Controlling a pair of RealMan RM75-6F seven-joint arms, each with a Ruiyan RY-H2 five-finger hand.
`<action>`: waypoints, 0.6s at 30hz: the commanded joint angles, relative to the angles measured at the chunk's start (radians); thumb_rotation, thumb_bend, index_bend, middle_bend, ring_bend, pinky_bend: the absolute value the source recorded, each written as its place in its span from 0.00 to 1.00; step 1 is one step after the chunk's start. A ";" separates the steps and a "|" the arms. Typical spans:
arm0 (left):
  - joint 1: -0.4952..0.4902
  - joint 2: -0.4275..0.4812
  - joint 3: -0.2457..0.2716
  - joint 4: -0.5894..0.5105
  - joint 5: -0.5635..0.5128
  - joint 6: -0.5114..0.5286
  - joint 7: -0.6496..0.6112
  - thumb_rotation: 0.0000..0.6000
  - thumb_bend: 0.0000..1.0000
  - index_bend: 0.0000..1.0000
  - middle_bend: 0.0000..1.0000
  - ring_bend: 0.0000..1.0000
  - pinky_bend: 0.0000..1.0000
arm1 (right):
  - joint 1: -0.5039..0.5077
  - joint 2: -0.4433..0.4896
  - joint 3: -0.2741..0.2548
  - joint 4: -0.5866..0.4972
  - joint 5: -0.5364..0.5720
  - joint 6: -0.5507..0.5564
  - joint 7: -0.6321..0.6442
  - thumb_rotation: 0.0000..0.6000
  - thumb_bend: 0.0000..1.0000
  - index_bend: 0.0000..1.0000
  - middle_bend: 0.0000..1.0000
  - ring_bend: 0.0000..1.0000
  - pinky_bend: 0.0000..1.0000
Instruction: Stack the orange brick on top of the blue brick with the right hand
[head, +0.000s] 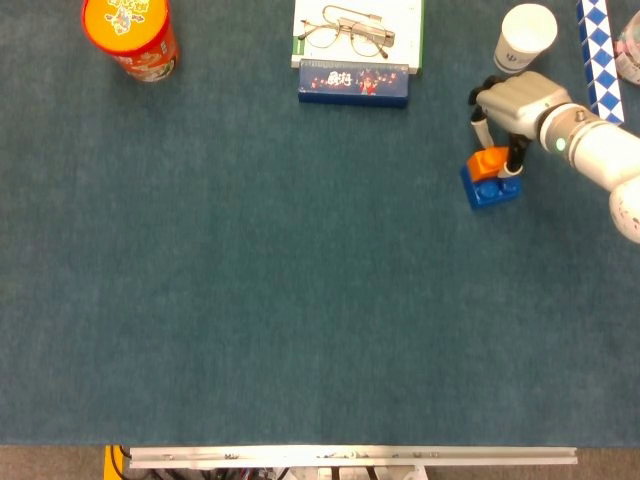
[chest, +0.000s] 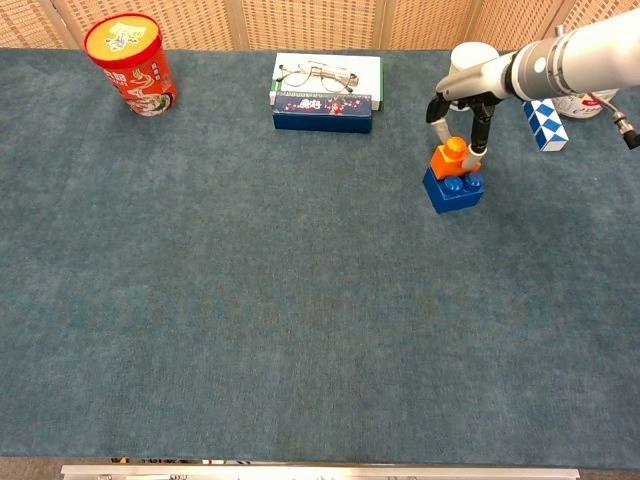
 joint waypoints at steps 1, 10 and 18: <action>0.000 0.000 0.000 -0.001 0.001 0.001 -0.001 1.00 0.00 0.46 0.46 0.38 0.52 | 0.000 -0.003 -0.004 0.002 -0.001 0.000 0.000 1.00 0.20 0.60 0.15 0.02 0.13; 0.001 0.001 0.001 -0.003 0.003 0.002 -0.001 1.00 0.00 0.46 0.46 0.38 0.52 | -0.001 -0.016 -0.023 0.011 -0.001 0.001 0.001 1.00 0.20 0.60 0.15 0.02 0.13; 0.001 0.002 0.002 -0.005 0.005 0.004 0.002 1.00 0.00 0.46 0.47 0.38 0.52 | 0.005 0.000 -0.033 -0.013 -0.005 0.007 -0.002 1.00 0.20 0.46 0.15 0.02 0.13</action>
